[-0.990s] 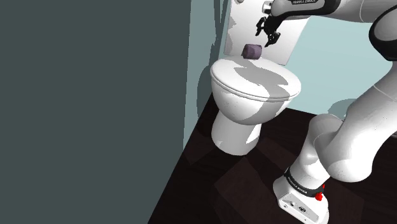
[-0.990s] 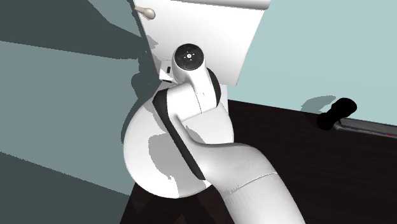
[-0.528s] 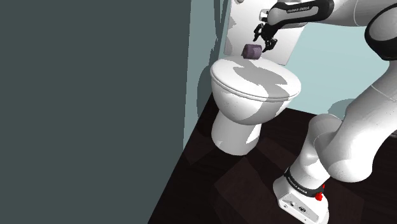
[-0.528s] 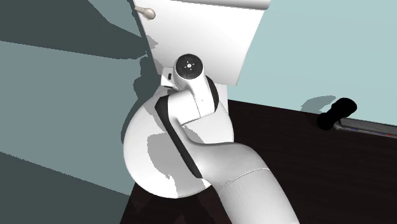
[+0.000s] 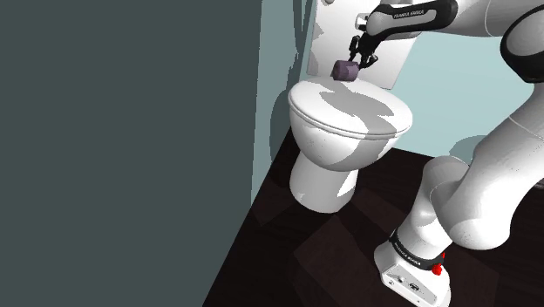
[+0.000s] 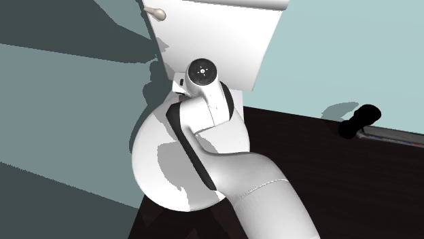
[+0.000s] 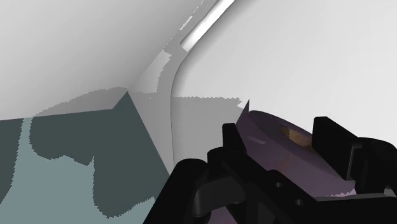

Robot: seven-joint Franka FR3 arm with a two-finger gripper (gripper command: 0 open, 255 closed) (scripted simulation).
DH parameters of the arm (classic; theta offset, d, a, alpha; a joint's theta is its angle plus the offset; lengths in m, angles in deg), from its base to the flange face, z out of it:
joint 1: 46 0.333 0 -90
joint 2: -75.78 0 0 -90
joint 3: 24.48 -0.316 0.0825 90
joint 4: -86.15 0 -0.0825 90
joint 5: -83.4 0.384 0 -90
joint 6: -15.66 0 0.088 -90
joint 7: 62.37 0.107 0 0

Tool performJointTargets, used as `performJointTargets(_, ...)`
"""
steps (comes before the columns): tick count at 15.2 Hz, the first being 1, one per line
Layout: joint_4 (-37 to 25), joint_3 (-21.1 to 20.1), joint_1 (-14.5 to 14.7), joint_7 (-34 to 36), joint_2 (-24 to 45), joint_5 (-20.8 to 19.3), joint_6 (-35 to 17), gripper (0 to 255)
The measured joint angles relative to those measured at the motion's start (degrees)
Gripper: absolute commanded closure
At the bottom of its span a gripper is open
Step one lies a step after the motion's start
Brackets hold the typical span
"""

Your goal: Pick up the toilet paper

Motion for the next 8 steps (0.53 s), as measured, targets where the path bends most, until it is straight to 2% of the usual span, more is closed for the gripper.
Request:
performJointTargets(4,-0.31,-0.12,0.01,0.05,-0.04,-0.04,0.38,255)
performJointTargets(8,-2.93,-0.51,0.14,-0.26,-0.24,0.12,3.17,255)
